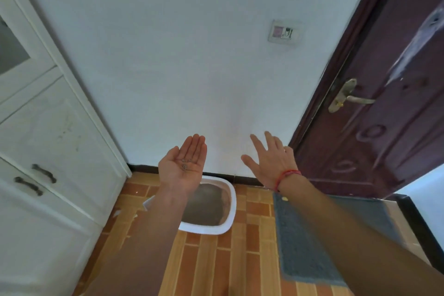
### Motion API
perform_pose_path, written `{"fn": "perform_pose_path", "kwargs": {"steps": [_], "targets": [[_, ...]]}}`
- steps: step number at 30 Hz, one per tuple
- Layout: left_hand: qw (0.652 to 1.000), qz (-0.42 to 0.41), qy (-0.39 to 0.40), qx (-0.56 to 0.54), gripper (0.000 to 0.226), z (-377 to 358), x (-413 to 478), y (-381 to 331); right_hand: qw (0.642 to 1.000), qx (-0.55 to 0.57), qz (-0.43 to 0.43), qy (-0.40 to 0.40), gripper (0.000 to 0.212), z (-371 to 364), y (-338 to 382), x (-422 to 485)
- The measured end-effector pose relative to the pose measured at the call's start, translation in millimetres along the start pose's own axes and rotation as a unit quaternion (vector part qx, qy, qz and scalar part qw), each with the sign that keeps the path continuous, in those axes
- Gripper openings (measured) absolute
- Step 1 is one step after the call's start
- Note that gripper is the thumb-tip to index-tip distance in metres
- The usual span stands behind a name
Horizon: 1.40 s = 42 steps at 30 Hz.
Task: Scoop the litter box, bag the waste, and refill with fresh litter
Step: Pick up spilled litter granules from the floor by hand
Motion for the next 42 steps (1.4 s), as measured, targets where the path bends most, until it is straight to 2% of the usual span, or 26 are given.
{"fn": "perform_pose_path", "kwargs": {"steps": [5,9,19,33,42], "targets": [[0.998,0.048,0.028,0.011,0.040,-24,0,23,0.998,0.001,-0.060,-0.024,0.070,15,-19,-28],[0.991,0.117,0.050,0.043,0.040,-36,-6,52,0.991,0.001,-0.132,-0.035,0.071,22,-35,-63],[0.950,0.285,0.091,0.091,0.041,-33,-65,146,0.951,0.019,-0.307,-0.036,0.073,13,-78,-203],[0.862,0.456,0.148,0.165,0.041,-22,-233,325,0.846,0.034,-0.529,-0.048,0.072,-4,-168,-468],[0.778,0.568,0.173,0.207,0.038,4,-371,425,0.755,0.025,-0.653,-0.053,0.070,-14,-180,-644]]}}
Point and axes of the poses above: each hand's wrist, its own x-axis towards the middle knuckle, its own z-axis out of the back of the hand, y = z × x, the point moved 10 cm from there along x, towards the middle knuckle, and after that the axes turned 5 degrees about y, right-handed, at the moved point
